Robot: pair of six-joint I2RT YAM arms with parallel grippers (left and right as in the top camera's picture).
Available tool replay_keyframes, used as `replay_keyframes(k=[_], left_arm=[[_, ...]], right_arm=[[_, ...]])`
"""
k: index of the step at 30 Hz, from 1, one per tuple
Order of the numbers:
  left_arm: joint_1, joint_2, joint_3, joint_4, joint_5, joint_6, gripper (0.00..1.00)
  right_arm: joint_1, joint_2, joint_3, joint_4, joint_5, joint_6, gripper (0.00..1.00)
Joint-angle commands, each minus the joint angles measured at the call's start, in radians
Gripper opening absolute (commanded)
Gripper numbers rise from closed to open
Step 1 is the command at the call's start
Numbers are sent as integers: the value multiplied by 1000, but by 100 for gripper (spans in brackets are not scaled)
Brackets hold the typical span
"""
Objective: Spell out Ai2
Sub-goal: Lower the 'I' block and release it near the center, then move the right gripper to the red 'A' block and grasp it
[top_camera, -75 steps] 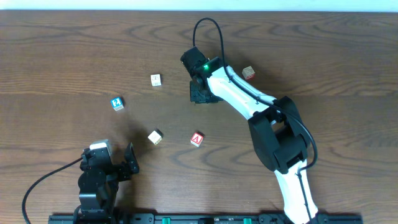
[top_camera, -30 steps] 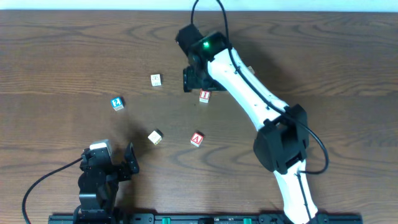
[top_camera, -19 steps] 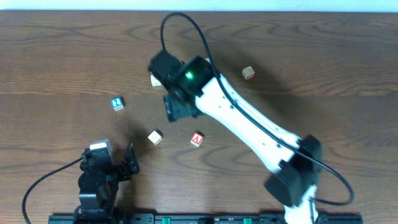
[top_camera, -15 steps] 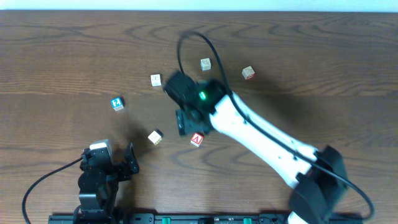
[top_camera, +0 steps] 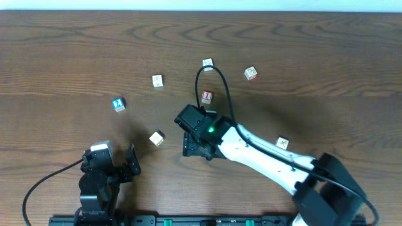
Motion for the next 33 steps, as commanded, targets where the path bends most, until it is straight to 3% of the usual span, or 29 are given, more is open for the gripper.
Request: replay_keyframes(k=[1, 6, 16, 20, 25, 33], left_arm=[[4, -5, -11, 2, -4, 14, 95], [4, -5, -11, 2, -4, 14, 95], [4, -5, -11, 2, -4, 15, 95], [4, -5, -11, 2, -4, 15, 95], [4, -5, -11, 2, -4, 14, 95], [4, -5, -11, 2, -4, 14, 95]], right_arm=[[-27, 45, -4, 19, 20, 77, 77], [-60, 78, -4, 95, 19, 77, 70], [-66, 136, -3, 153, -18, 77, 68], [-67, 142, -3, 156, -18, 77, 62], [-67, 143, -3, 164, -18, 77, 40], [-67, 143, -3, 161, 13, 37, 35]])
